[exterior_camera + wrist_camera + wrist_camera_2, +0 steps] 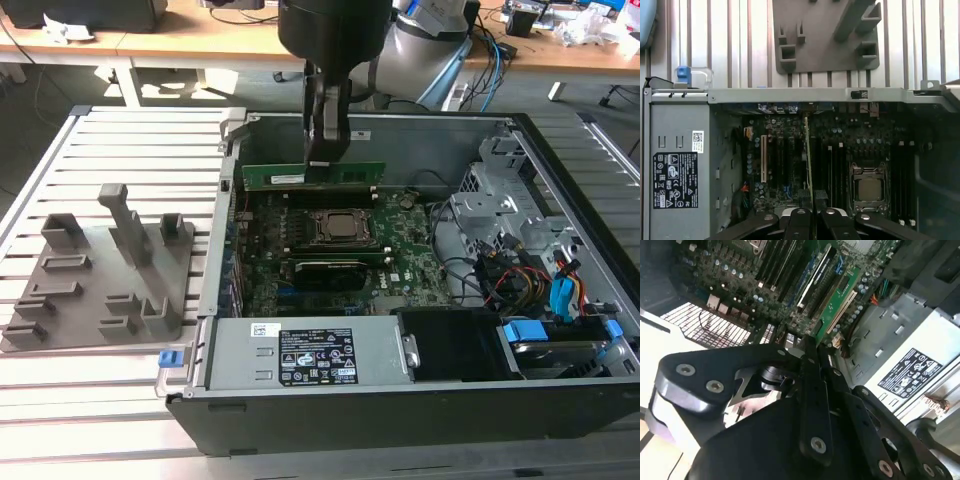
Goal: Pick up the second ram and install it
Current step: 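Pick up the second ram and move it above second insertion slot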
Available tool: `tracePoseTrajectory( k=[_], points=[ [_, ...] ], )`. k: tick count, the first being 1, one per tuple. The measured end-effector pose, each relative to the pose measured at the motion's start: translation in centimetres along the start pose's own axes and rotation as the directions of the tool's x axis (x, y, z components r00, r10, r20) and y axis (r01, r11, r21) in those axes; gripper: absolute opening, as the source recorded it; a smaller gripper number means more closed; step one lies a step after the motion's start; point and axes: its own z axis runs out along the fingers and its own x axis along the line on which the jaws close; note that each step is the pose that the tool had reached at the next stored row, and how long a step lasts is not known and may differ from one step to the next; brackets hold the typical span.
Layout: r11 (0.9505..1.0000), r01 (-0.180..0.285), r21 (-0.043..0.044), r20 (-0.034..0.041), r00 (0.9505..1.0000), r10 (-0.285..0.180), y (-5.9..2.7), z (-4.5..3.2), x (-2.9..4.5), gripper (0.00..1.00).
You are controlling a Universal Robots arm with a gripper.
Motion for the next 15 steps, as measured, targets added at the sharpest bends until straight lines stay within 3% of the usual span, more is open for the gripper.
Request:
tracePoseTrajectory(
  k=[2,7,9,10,12,15],
  points=[
    [1.0000,0.000,0.0000,-0.0001,1.0000,0.000,-1.88,-0.06,-0.03,0.14],
    [1.0000,0.000,-0.0001,-0.0001,1.0000,0.000,-4.64,-0.15,-0.07,0.14],
    [1.0000,0.000,0.0000,-0.0001,1.0000,0.000,-5.36,-0.17,-0.08,0.14],
    [1.0000,0.000,0.0000,-0.0003,1.0000,0.000,-6.23,-0.20,-0.10,0.14],
    [1.0000,0.000,0.0000,-0.0002,1.0000,0.000,-9.30,-0.29,-0.16,0.14],
    [1.0000,0.000,0.0000,-0.0002,1.0000,0.000,-11.37,-0.35,-0.21,0.14]
  ],
)
